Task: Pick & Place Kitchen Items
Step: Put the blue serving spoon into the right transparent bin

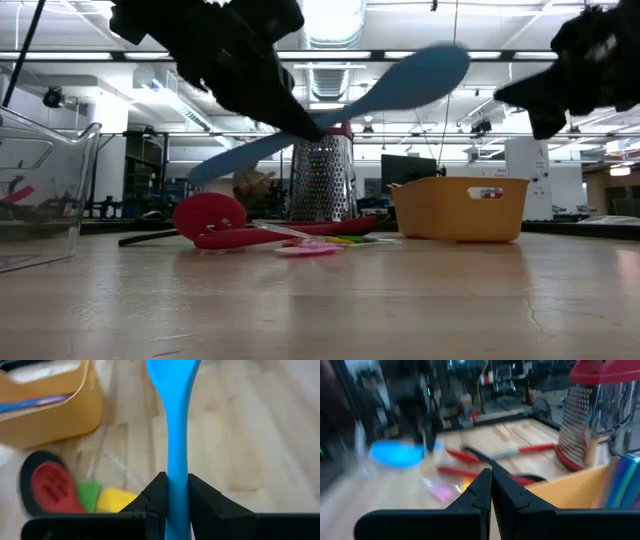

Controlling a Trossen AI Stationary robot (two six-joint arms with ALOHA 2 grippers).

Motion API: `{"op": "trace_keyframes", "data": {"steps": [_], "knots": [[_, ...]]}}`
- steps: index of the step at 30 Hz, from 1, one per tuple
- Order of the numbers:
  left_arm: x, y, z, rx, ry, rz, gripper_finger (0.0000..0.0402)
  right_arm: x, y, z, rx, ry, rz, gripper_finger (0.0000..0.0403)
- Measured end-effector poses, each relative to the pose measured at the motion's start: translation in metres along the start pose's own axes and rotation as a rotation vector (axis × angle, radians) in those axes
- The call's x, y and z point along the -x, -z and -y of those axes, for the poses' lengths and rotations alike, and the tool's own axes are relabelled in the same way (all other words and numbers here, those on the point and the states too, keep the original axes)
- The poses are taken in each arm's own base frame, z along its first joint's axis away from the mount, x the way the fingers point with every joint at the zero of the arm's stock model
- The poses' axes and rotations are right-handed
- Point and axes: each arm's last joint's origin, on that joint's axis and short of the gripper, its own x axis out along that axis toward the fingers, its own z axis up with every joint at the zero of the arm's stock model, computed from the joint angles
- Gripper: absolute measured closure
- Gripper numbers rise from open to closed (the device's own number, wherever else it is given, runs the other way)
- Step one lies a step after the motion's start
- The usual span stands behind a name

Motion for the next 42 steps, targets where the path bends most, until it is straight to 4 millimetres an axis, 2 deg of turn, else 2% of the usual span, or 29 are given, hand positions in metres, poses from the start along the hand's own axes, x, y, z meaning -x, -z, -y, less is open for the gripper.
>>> {"op": "trace_keyframes", "data": {"steps": [10, 14, 20, 26, 28, 32, 42], "knots": [[0.001, -0.005, 0.005, -0.007, 0.048, 0.055, 0.0343, 0.003, -0.026, -0.006, -0.141, -0.105, 0.245, 0.0394], [0.001, -0.006, 0.007, -0.021, 0.089, 0.066, 0.0343, 0.000, -0.028, -0.015, -0.115, -0.330, 0.242, 0.0394], [0.001, -0.005, 0.007, -0.027, 0.088, 0.057, 0.0342, -0.019, -0.031, -0.031, -0.052, -0.378, 0.111, 0.0394], [0.001, -0.001, 0.007, -0.026, 0.088, 0.015, 0.0342, -0.054, -0.055, -0.070, 0.097, -0.390, -0.086, 0.0380], [0.001, -0.001, 0.007, -0.002, 0.088, 0.012, 0.0342, -0.066, -0.066, -0.083, 0.153, -0.305, -0.192, 0.0366], [0.001, -0.001, 0.006, 0.003, 0.080, 0.011, 0.0342, -0.088, -0.075, -0.107, 0.265, -0.113, -0.386, 0.0331], [0.000, -0.005, 0.002, 0.142, -0.036, 0.049, 0.0342, -0.142, -0.100, -0.176, 0.464, 0.046, -0.527, 0.0233]]}}
